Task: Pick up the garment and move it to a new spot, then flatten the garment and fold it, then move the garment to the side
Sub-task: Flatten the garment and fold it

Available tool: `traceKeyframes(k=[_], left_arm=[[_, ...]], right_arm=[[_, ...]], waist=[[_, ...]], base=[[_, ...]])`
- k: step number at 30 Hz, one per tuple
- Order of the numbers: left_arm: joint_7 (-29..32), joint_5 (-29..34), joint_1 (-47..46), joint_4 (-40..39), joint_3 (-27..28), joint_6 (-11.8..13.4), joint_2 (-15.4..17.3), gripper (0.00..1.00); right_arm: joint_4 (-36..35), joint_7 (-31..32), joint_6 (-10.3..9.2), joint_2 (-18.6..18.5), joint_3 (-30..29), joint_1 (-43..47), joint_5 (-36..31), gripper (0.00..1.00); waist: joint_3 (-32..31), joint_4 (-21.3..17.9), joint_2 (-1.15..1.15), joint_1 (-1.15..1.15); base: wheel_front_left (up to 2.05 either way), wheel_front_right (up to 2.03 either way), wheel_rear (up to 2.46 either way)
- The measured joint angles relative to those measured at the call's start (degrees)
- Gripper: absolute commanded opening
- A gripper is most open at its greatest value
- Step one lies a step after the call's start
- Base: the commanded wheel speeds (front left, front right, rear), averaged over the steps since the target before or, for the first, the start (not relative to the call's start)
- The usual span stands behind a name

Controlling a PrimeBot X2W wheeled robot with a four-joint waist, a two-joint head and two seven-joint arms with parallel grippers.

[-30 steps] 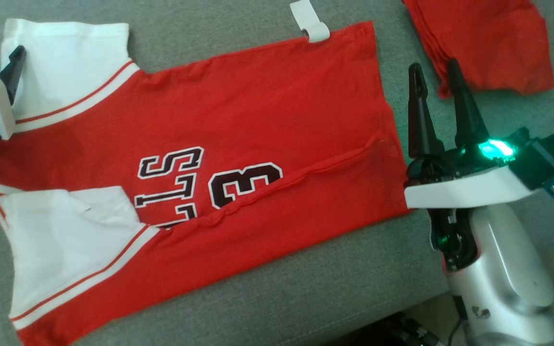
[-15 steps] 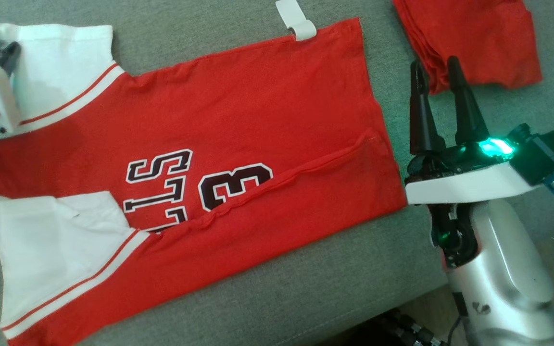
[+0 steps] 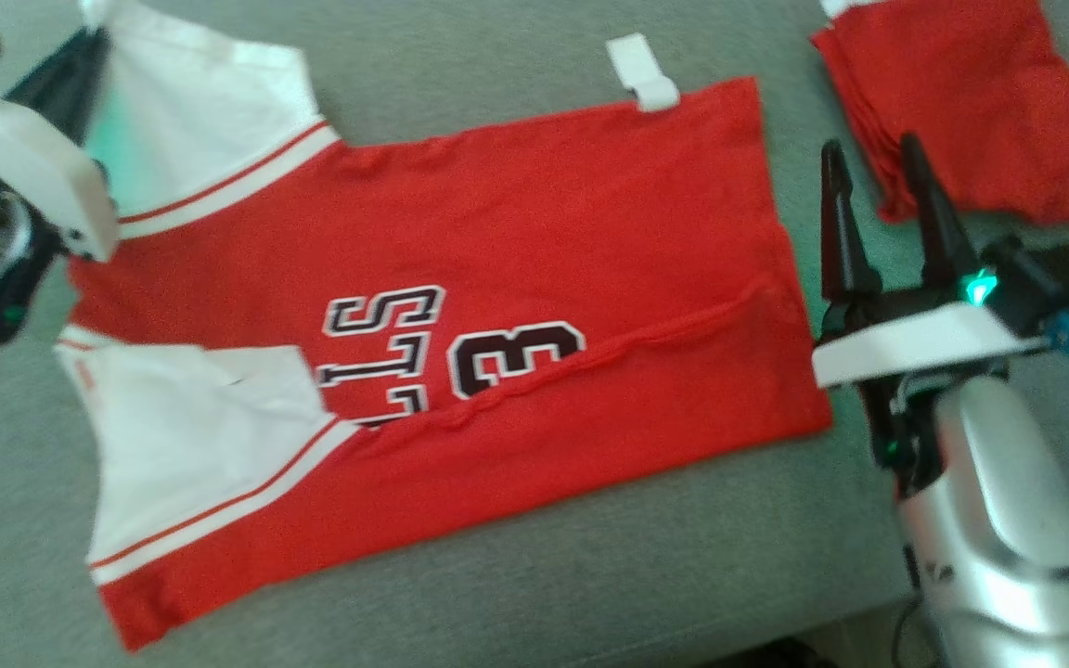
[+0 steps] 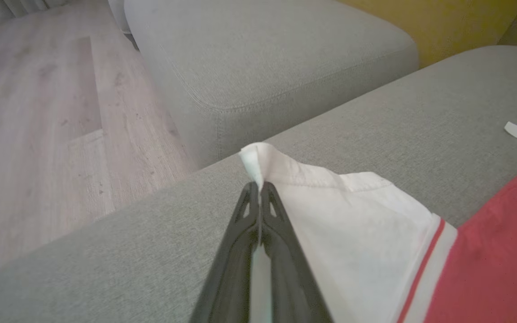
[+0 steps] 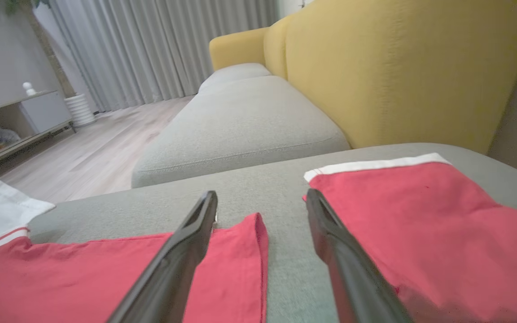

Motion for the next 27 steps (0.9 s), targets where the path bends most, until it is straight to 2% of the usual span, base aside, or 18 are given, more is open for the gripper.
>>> traceKeyframes(k=[4,9,12,18,27], left_arm=[[-4.85,1.79,2.18,-3.23,-0.43,2.35,-1.08,0.00],[-9.59,1.60,7.43,-9.60,-0.08,6.67,-1.96,0.00],[-10.13,1.76,10.53,-14.75,-0.57,8.44,-2.36,0.00],[-9.87,2.76,14.11,-23.98,-2.15,11.71,-2.12,0.00],[-7.95,2.79,15.32,-29.94,-2.69,13.60,-1.58,0.00]], right_arm=[[0.57,4.42,0.00,-0.01,-2.19,-3.50,-4.79,1.00],[3.28,11.66,0.00,-1.30,-4.04,-6.66,-9.06,1.00],[7.49,17.02,0.00,-3.50,-5.01,-7.38,-9.35,1.00],[17.90,23.27,0.00,-7.30,-6.22,-12.26,-11.43,1.00],[29.26,23.93,0.00,-8.10,-5.49,-18.00,-13.58,1.00]], waist=[[-1.82,3.19,0.00,0.00],[-3.98,7.64,0.00,-0.01],[-4.99,10.36,0.00,-0.01],[-5.83,15.08,0.00,-0.01],[-3.54,16.25,0.00,0.01]], base=[[0.00,0.00,0.00],[0.00,0.00,0.00],[0.00,0.00,0.00],[0.00,0.00,0.00],[0.00,0.00,0.00]])
